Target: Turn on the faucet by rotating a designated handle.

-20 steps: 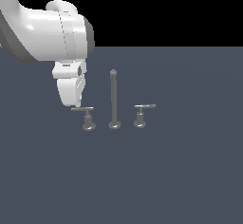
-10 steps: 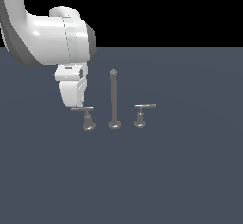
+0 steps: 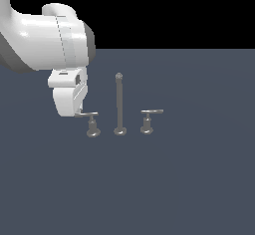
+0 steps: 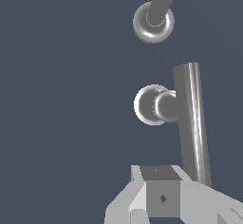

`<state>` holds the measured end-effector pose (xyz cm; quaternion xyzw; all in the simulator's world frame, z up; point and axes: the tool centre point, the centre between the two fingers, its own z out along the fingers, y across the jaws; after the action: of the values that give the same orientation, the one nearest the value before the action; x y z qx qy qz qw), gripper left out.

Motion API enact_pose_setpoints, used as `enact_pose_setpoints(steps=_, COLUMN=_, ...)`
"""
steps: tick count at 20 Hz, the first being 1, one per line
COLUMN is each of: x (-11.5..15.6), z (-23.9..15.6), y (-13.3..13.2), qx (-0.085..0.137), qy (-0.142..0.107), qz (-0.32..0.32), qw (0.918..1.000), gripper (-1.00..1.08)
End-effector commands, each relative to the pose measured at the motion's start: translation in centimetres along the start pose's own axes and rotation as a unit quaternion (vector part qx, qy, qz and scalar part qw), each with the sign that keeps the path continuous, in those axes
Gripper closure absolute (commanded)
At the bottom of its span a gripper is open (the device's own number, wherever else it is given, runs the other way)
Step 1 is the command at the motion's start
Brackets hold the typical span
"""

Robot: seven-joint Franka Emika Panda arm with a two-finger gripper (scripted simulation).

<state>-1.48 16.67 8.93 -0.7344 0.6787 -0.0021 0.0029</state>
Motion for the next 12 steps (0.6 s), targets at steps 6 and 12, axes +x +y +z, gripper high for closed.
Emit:
enact_pose_setpoints(steps=6, x=0.1, z=0.0, y=1.7, qx=-0.001, qy=0.000, qz=-0.001, qw=1.0000, gripper=1.08)
enact_pose_setpoints(steps=12, x=0.2, z=0.0, y=3.8, qx=-0.003, qy=0.000, qz=-0.003, qw=1.0000, gripper=1.08)
